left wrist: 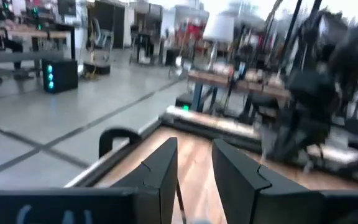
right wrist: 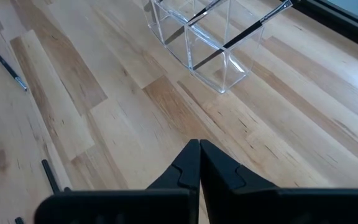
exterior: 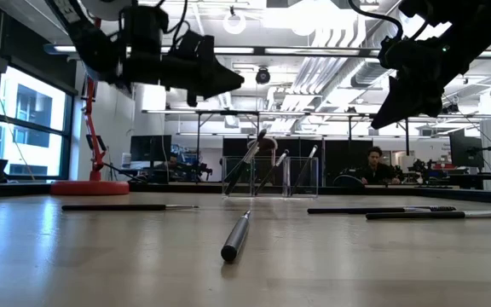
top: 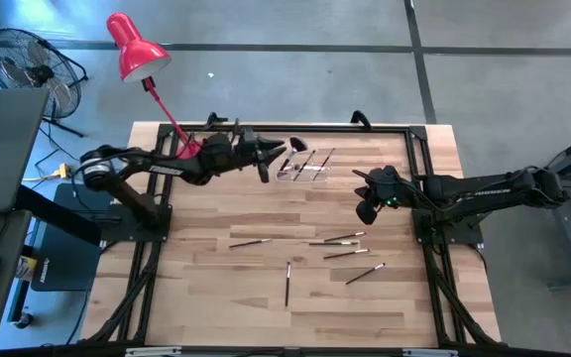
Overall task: Put items in baskets/containers
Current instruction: Put the lash brush into the transparent organizer
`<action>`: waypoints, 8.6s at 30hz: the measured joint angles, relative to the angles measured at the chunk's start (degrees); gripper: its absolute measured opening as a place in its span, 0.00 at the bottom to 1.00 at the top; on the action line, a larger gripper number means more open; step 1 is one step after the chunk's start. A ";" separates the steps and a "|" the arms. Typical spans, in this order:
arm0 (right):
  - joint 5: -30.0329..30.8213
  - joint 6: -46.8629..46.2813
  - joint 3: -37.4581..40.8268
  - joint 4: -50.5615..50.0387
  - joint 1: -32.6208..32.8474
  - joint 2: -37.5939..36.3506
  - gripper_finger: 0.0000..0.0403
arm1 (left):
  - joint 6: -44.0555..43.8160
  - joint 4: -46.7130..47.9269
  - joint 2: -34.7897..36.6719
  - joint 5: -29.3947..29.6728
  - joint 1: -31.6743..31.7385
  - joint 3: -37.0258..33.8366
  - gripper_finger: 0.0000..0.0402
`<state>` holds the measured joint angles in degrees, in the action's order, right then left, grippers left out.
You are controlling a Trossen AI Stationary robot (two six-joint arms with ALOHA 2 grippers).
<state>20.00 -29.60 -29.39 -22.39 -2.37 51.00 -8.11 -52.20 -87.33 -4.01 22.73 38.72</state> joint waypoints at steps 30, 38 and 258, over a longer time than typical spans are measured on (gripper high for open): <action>-2.25 0.06 -0.01 0.00 0.00 0.00 0.02 | -46.69 76.54 9.89 24.99 -31.52 12.23 0.25; -4.82 -4.57 -0.01 0.00 0.00 0.00 0.01 | -53.33 86.03 9.79 16.80 -31.41 12.26 0.25; -11.08 15.09 -14.23 16.32 18.88 42.42 0.25 | -7.39 68.38 -30.93 -1.72 -28.01 35.45 0.00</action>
<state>8.92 -14.51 -43.62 -6.07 16.51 93.43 -15.51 16.18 -118.26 -5.74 -5.28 74.17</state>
